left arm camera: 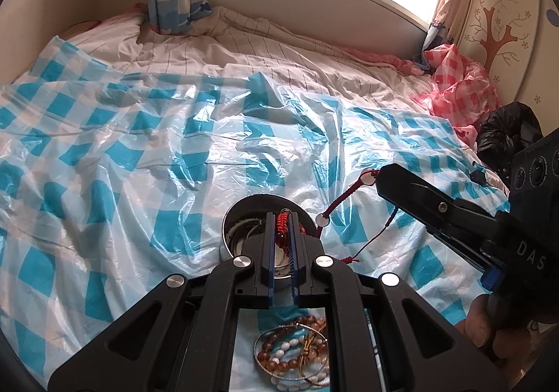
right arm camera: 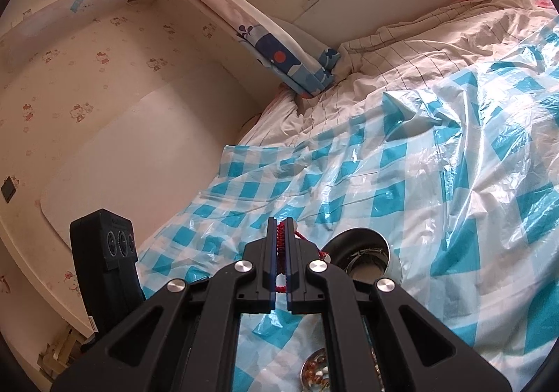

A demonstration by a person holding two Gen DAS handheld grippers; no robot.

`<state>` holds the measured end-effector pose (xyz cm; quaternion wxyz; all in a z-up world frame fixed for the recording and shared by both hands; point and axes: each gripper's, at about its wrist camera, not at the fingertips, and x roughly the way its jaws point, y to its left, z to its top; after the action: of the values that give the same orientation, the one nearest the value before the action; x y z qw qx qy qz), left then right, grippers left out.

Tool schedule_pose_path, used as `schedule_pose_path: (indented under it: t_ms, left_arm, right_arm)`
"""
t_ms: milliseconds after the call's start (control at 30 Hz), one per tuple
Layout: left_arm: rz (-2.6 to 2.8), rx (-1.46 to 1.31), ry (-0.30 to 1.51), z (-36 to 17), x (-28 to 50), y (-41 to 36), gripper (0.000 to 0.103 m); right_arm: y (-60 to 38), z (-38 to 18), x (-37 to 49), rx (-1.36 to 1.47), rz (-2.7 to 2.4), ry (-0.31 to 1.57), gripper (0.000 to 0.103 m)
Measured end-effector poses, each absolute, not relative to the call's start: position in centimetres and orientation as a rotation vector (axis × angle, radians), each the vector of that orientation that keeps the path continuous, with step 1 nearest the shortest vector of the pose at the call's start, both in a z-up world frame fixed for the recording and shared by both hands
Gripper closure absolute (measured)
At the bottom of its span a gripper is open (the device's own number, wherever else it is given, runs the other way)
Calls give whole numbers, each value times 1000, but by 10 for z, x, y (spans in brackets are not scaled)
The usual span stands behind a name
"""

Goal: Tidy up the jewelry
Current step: 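Carry the red bracelets over the steel tin with both grippers, then open the left gripper over the tin while the right gripper opens too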

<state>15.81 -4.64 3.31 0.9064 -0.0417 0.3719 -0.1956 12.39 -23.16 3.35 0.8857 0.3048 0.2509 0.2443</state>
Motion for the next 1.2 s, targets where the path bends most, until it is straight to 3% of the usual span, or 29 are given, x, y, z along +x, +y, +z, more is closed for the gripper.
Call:
schedule_pose_path:
  t_ms: [800,1200]
  left_arm:
    - [-396,-80,888,-20,190,-59,96]
    - [-296,-137,822,-7,189,-28,95]
  right_arm:
    - [-231,9,156,633,490,594,99]
    - [-212,-2,172,634,528,656,98]
